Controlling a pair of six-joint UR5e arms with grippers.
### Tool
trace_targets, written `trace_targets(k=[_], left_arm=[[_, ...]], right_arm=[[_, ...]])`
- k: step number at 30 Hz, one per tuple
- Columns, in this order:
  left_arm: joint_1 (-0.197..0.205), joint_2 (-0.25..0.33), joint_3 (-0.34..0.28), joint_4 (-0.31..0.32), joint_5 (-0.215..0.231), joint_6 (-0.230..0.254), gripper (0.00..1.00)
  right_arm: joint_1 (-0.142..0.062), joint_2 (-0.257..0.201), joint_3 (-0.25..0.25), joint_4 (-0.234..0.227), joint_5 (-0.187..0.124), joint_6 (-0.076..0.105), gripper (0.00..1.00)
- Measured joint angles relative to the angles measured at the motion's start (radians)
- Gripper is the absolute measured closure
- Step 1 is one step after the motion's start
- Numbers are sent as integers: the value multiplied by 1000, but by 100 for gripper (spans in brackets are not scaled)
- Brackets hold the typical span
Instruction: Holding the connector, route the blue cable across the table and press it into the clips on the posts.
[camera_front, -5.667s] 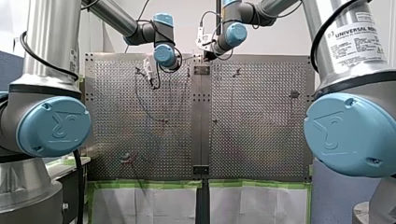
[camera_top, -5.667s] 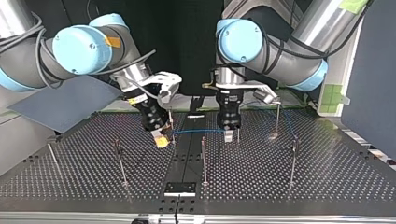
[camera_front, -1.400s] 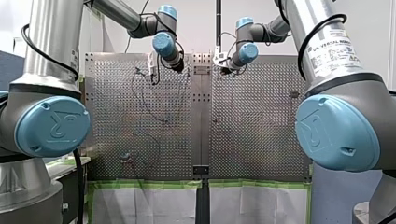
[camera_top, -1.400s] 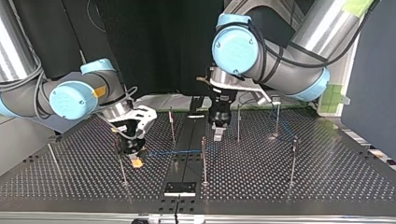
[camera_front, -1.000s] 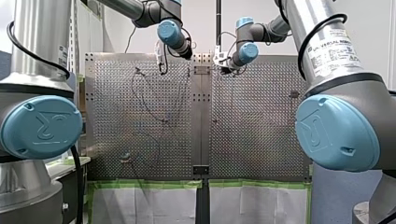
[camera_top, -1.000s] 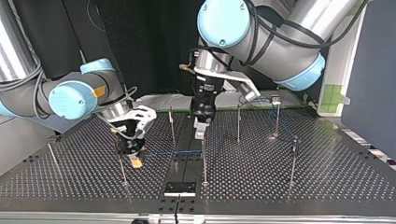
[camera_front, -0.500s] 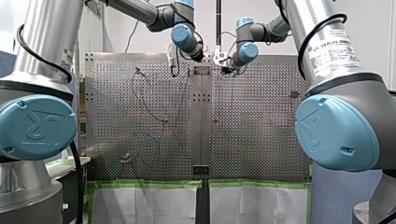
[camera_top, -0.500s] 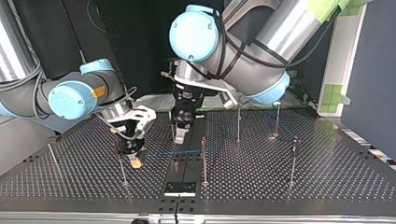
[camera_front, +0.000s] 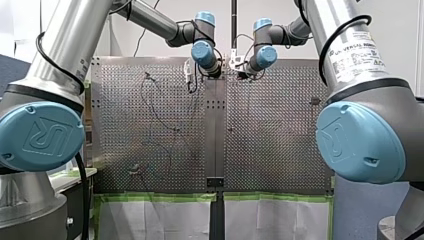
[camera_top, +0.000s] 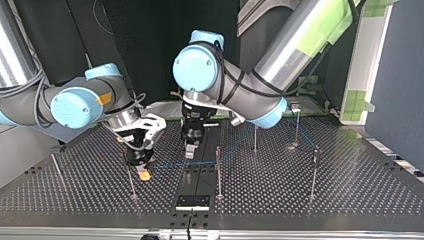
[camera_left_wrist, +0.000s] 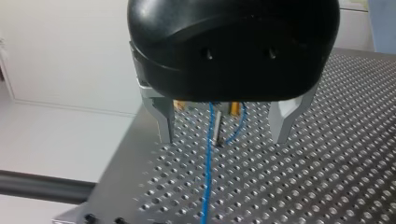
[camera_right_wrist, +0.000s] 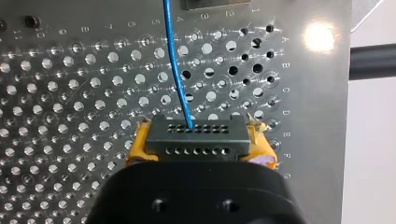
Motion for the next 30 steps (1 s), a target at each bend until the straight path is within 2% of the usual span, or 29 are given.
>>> trace_targets(k=[5,12,20,25,30], left_arm=[[-2,-40,37,-10,-19,14,0],[3,-92,98,2,-68,25,0],[19,-100,117,22,-73,27,0],[26,-137,152,8,-64,27,0],[35,-173,197,14,-85,26,0]], right_arm=[[0,0,0,1,0,-1,100],[1,0,0,1,0,-1,100],[0,0,0,0,0,-3,100],[0,0,0,0,-1,-3,100],[2,0,0,0,-2,-2,100]])
